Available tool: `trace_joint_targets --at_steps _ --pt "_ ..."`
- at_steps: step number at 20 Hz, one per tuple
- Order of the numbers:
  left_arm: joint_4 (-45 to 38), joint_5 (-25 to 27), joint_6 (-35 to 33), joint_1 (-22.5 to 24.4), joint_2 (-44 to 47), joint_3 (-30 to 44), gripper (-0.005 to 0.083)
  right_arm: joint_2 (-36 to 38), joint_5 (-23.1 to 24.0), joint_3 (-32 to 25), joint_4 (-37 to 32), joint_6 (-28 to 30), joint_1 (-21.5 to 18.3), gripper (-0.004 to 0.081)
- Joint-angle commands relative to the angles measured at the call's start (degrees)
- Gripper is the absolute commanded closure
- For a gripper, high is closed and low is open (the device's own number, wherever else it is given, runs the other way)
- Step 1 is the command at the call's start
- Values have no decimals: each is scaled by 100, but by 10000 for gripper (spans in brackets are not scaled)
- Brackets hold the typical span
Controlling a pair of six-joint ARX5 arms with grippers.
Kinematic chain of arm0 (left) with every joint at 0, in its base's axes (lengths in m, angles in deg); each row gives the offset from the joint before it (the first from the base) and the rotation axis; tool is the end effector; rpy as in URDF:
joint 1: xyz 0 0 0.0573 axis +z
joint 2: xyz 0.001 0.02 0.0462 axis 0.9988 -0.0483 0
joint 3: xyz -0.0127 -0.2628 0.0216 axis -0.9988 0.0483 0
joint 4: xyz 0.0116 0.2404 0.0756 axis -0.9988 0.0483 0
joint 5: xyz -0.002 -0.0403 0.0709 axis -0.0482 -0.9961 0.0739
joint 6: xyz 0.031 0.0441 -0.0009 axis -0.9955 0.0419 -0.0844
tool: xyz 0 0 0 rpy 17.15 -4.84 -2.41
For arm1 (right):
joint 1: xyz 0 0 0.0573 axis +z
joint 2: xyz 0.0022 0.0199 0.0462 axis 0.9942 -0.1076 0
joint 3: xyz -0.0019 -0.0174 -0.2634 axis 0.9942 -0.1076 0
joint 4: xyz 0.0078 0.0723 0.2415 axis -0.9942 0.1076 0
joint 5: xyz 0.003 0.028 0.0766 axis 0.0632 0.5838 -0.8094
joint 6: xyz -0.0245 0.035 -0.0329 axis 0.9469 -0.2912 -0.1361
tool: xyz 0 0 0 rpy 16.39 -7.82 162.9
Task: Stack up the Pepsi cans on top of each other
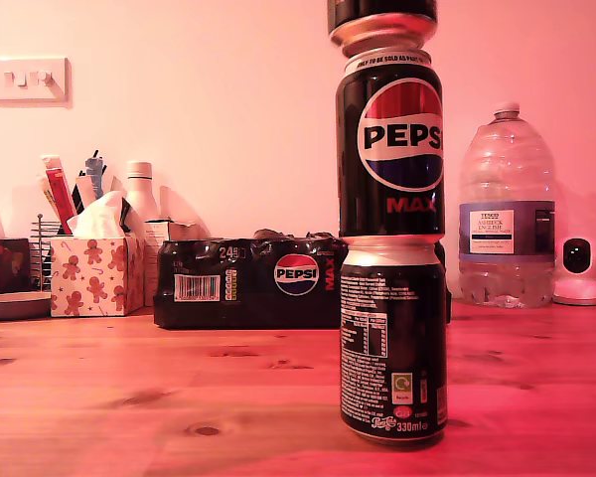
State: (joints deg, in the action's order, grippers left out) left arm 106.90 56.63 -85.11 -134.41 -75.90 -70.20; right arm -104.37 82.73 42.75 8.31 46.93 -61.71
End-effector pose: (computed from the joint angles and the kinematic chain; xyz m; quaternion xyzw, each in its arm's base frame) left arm 0.1986 -0.2345 0.3732 0.1475 0.1409 -0.6235 0.7547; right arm 0.0903 0.0334 0.1827 -0.0326 0.2885 0.1212 0.9492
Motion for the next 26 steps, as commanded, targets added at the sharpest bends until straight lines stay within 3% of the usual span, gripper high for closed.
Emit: trace_joint_targets --at_steps 1,26 --pt "-232 -37 -22 -48 -44 -229 332 9 -2 -33 -22 -22 -9 768" --pt "44 50 -192 -39 -345 -398 331 9 -2 -33 -20 -22 -9 768"
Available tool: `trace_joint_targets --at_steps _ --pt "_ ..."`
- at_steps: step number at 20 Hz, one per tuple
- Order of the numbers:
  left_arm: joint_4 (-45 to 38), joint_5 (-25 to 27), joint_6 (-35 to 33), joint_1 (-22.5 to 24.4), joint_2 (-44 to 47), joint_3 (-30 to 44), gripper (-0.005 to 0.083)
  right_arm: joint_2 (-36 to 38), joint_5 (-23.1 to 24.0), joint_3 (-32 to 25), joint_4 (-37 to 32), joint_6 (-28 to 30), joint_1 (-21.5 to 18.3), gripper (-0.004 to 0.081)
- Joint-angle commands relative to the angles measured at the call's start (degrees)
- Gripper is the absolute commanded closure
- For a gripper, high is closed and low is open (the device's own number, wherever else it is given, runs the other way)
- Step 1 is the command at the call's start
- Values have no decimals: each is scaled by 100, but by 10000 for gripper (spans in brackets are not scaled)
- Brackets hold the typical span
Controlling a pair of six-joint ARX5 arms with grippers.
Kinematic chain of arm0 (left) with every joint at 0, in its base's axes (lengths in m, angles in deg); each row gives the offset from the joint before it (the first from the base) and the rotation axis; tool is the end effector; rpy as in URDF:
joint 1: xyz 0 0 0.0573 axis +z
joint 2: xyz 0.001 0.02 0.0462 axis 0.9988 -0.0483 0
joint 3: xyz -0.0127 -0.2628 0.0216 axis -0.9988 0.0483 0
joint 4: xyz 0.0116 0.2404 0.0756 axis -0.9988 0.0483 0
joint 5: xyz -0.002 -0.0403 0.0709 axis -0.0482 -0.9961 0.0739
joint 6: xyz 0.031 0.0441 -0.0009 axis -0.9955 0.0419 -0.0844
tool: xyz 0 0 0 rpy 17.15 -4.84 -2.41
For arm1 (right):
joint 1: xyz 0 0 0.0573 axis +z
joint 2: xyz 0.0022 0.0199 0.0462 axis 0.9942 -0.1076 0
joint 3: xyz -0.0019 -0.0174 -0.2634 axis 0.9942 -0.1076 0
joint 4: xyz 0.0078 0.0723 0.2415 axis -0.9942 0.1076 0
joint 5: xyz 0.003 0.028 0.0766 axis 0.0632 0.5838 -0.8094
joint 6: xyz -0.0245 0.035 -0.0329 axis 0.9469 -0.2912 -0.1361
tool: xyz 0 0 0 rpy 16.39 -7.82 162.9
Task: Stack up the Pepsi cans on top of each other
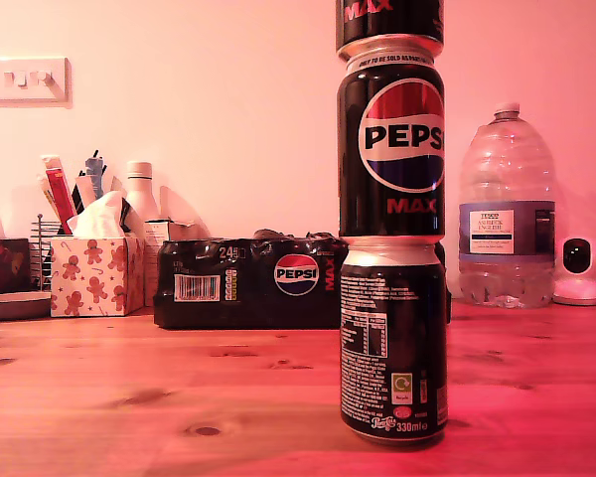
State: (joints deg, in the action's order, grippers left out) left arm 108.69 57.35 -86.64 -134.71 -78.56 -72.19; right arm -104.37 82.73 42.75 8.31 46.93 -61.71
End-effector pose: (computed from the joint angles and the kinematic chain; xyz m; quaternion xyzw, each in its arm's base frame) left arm 0.2050 -0.2434 0.3684 0.1628 0.1535 -0.6226 0.7499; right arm 0.0903 0.0334 0.1827 -0.0326 0.2885 0.1212 0.9492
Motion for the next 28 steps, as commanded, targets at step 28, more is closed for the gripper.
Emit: trace_joint_targets --at_steps 28 --pt "-302 17 157 -9 -26 -208 -16 9 -2 -33 -20 -22 -9 768"
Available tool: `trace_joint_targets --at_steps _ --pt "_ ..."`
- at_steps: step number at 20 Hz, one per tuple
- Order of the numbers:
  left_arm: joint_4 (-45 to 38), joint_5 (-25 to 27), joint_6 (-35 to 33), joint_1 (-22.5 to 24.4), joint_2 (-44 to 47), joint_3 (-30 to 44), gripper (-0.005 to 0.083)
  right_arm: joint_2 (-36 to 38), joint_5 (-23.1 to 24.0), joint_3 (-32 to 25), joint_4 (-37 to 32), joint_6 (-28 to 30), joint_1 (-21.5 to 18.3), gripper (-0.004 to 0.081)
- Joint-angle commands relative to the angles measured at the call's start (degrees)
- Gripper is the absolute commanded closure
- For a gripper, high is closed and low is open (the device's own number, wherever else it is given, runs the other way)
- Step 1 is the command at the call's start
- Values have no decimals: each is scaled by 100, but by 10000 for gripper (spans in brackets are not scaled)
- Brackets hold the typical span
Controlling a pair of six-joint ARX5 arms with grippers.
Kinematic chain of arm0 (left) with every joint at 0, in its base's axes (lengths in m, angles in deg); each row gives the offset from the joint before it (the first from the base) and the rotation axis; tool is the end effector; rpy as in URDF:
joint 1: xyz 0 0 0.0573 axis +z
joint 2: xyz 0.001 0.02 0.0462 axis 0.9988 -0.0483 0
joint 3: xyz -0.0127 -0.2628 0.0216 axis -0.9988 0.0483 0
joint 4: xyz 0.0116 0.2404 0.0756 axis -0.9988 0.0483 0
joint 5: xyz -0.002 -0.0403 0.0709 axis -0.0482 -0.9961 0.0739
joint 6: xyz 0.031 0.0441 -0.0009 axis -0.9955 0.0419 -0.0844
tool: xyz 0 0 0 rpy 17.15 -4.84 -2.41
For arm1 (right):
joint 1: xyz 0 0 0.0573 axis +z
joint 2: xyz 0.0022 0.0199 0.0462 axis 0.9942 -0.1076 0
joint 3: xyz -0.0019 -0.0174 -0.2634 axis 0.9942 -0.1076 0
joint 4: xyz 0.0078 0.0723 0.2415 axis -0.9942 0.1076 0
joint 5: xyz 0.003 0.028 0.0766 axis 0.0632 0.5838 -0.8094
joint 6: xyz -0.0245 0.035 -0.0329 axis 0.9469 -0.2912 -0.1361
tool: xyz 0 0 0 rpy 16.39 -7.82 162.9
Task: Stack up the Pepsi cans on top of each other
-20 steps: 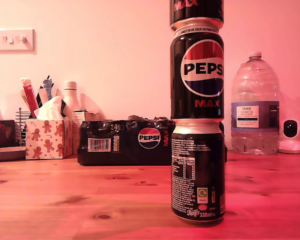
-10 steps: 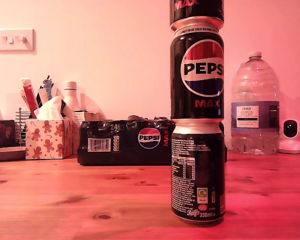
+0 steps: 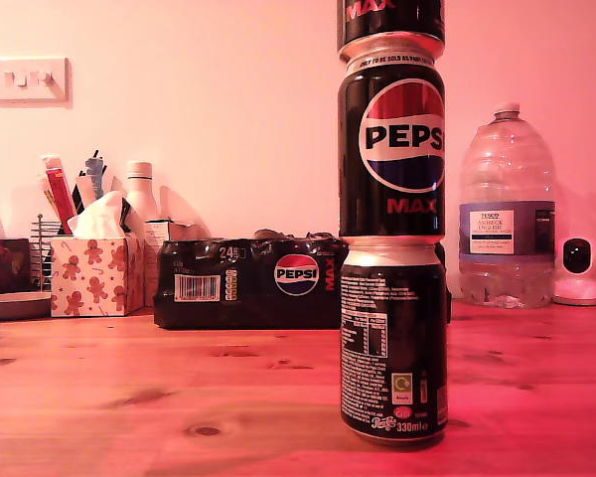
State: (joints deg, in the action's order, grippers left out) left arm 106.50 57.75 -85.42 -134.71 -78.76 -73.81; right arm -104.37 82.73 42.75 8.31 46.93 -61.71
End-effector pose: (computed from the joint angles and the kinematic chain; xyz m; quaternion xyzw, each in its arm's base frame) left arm 0.2068 -0.2451 0.3798 0.1516 0.1299 -0.6183 0.7602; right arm 0.0903 0.0334 0.1827 -0.0326 0.2885 0.1212 0.9492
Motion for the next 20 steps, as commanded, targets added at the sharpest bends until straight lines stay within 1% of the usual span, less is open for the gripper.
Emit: trace_joint_targets --at_steps 1,7,11,13,17,18,19,20 --pt "-138 -31 35 -9 -4 -46 -16 9 -2 -33 -20 -22 -9 768" --pt "-345 -66 59 -9 140 -68 -15 9 -2 -33 -22 -22 -9 768" --pt "-345 -50 55 50 262 -264 -14 9 -2 -33 -20 -22 -9 768" --pt "-304 50 57 140 306 -400 -14 9 -2 -33 -20 -22 -9 768" --pt "138 472 55 334 323 -756 3 9 -2 -33 -20 -22 -9 768" --pt "289 614 37 374 323 -848 46 9 -2 -33 -20 -22 -9 768" --pt "400 704 42 428 323 -940 131 9 -2 -33 -20 -22 -9 768" --pt "501 791 28 509 332 -1021 256 9 -2 -33 -20 -22 -9 768"
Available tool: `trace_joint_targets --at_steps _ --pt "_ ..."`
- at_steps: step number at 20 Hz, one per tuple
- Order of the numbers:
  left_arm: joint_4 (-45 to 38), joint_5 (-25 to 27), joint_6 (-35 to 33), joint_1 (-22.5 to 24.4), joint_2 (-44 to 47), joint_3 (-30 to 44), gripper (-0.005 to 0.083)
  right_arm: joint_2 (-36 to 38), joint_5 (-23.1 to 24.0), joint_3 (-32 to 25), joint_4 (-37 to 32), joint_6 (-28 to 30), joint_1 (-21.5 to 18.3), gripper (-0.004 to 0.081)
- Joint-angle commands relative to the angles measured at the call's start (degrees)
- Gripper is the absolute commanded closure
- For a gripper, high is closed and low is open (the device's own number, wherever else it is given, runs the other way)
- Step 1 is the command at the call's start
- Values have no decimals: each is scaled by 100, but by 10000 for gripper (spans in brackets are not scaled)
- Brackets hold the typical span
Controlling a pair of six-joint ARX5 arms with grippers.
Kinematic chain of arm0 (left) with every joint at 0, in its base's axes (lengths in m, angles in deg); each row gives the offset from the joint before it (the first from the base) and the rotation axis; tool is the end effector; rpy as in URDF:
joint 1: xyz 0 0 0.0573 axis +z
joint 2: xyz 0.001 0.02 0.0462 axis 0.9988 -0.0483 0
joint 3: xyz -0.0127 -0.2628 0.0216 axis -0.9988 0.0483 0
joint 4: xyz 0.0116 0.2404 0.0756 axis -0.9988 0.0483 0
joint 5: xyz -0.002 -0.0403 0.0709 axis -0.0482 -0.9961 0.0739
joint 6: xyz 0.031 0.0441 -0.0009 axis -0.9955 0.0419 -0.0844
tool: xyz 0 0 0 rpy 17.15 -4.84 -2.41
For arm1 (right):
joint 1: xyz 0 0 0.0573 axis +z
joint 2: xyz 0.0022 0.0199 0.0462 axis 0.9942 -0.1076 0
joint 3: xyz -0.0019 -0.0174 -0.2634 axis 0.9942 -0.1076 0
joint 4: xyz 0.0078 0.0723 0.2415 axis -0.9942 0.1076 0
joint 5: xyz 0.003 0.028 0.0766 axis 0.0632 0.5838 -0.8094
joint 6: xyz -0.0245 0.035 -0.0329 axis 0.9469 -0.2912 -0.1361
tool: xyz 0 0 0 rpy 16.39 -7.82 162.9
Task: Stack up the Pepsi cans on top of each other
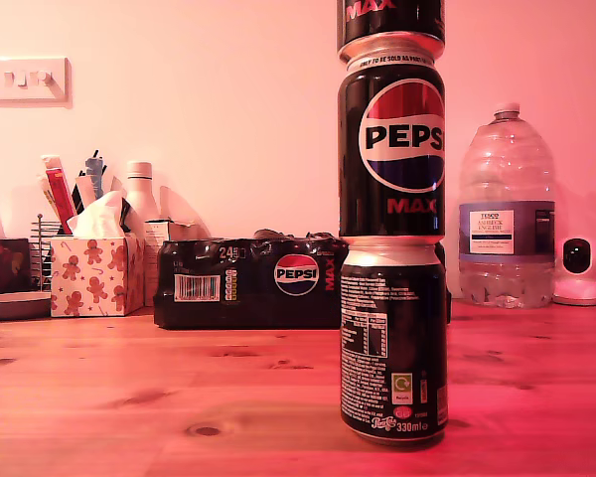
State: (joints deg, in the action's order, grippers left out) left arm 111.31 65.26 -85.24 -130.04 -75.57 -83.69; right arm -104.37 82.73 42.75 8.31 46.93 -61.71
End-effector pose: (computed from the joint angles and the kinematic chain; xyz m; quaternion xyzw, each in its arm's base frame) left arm 0.2087 -0.2067 0.4441 0.1520 0.0725 -0.5303 0.8309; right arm 0.0903 0.0334 0.1827 -0.0326 0.2885 0.1212 0.9492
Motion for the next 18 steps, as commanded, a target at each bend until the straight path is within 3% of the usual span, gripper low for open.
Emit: trace_joint_targets --at_steps 1,3,8,12,18 --pt "107 131 9 179 55 -105 447 9 -2 -33 -20 -22 -9 768" --pt "129 140 -201 402 131 -127 784 9 -2 -33 -20 -22 -9 768" --pt "472 70 -166 1185 229 -109 793 9 -2 -33 -20 -22 -9 768" --pt "592 -498 -66 1851 280 98 793 9 -2 -33 -17 -22 -9 768" --pt "-107 -715 203 2107 780 1217 793 9 -2 -33 -20 -22 -9 768"
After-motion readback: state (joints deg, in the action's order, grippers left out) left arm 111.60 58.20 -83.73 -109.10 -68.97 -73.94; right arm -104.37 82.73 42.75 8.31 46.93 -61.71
